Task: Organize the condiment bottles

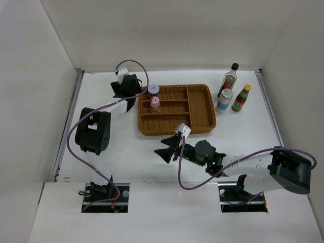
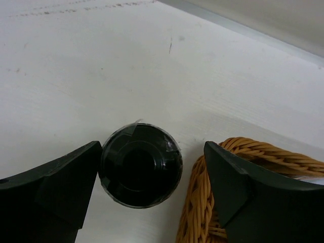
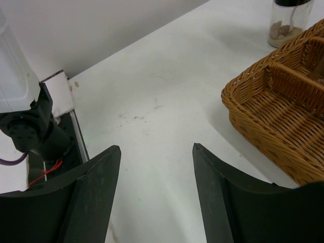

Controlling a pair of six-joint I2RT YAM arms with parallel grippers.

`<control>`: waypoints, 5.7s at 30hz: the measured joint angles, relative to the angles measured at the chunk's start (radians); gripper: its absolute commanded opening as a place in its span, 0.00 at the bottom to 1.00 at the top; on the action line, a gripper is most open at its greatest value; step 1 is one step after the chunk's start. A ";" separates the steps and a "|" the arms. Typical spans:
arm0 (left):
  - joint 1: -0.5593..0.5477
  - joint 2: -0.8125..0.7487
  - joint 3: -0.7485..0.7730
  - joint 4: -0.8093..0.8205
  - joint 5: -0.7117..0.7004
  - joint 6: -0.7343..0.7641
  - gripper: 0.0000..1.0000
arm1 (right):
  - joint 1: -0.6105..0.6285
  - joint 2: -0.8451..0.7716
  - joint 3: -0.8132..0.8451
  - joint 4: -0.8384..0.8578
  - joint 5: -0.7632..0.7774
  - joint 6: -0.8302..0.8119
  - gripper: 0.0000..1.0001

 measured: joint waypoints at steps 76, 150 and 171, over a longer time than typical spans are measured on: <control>-0.399 -0.929 -1.049 0.522 -0.224 -0.133 1.00 | -0.750 -0.205 0.377 -0.669 0.464 0.091 0.80; -0.318 -0.844 -1.064 0.555 -0.184 -0.237 1.00 | -0.733 0.572 0.851 -0.613 0.347 -0.056 0.58; -0.315 -0.838 -1.064 0.556 -0.163 -0.243 1.00 | -0.733 0.576 0.875 -0.577 0.362 -0.071 0.90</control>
